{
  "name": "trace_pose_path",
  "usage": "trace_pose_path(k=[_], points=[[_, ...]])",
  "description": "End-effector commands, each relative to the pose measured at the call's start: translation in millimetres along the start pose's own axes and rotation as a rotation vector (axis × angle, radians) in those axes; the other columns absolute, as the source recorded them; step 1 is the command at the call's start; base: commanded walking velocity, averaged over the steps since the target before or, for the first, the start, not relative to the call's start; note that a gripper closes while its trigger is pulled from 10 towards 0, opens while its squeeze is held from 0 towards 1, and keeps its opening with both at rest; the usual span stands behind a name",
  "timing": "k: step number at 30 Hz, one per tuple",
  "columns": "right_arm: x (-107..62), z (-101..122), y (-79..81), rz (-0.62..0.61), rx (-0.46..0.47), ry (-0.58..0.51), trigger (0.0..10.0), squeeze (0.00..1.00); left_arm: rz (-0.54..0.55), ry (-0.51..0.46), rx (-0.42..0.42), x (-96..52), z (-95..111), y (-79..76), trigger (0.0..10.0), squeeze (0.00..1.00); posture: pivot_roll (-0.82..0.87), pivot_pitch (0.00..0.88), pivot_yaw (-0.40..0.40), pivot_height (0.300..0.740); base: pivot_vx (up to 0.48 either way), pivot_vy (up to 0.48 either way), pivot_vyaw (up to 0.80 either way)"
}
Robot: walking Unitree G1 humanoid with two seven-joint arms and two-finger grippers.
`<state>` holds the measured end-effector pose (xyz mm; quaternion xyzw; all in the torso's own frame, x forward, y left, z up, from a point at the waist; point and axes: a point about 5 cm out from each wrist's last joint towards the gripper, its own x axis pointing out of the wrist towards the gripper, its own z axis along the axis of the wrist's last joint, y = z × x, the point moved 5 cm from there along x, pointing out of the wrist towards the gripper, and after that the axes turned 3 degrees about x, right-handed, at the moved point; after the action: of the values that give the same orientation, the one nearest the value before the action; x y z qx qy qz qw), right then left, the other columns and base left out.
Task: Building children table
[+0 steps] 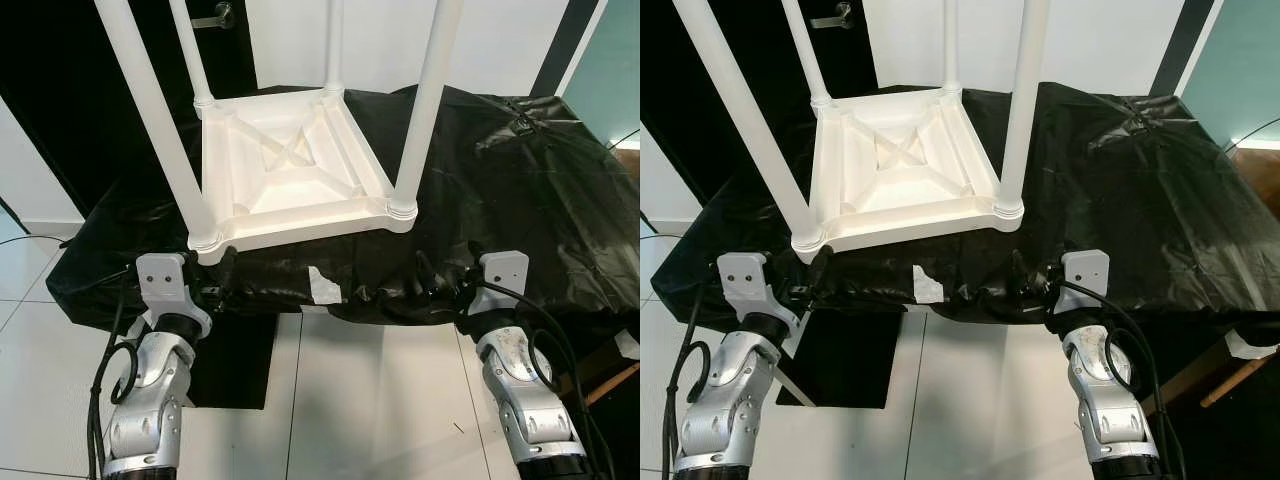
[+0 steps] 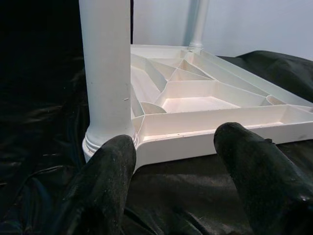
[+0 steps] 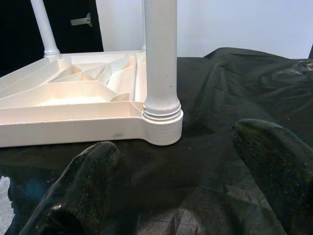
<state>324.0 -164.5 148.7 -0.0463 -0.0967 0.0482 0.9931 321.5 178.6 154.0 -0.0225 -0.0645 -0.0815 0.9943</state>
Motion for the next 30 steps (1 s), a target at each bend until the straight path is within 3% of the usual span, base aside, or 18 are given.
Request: trace_pose_path(k=[1, 21, 30], points=[[2.5, 4.9, 3.1, 0.014, 0.002, -0.017, 10.0, 0.00, -0.006, -0.008, 0.002, 0.7, 3.6, -0.9, 10.0, 0.00, 0.03, 0.000, -0.009, 0.740, 0.266, 0.000, 0.00], [2.8, 6.7, 3.0, 0.024, -0.005, -0.020, 10.0, 0.00, -0.003, -0.017, 0.001, -2.5, 8.6, -2.4, 10.0, 0.00, 0.04, 0.000, -0.017, 0.740, 0.319, 0.000, 0.00], [1.8, 5.6, 6.5, 0.040, -0.004, -0.014, 10.0, 0.00, 0.018, -0.037, -0.005, -6.4, 11.4, -0.8, 10.0, 0.00, 0.04, 0.000, -0.017, 0.740, 0.000, 0.000, 0.00]])
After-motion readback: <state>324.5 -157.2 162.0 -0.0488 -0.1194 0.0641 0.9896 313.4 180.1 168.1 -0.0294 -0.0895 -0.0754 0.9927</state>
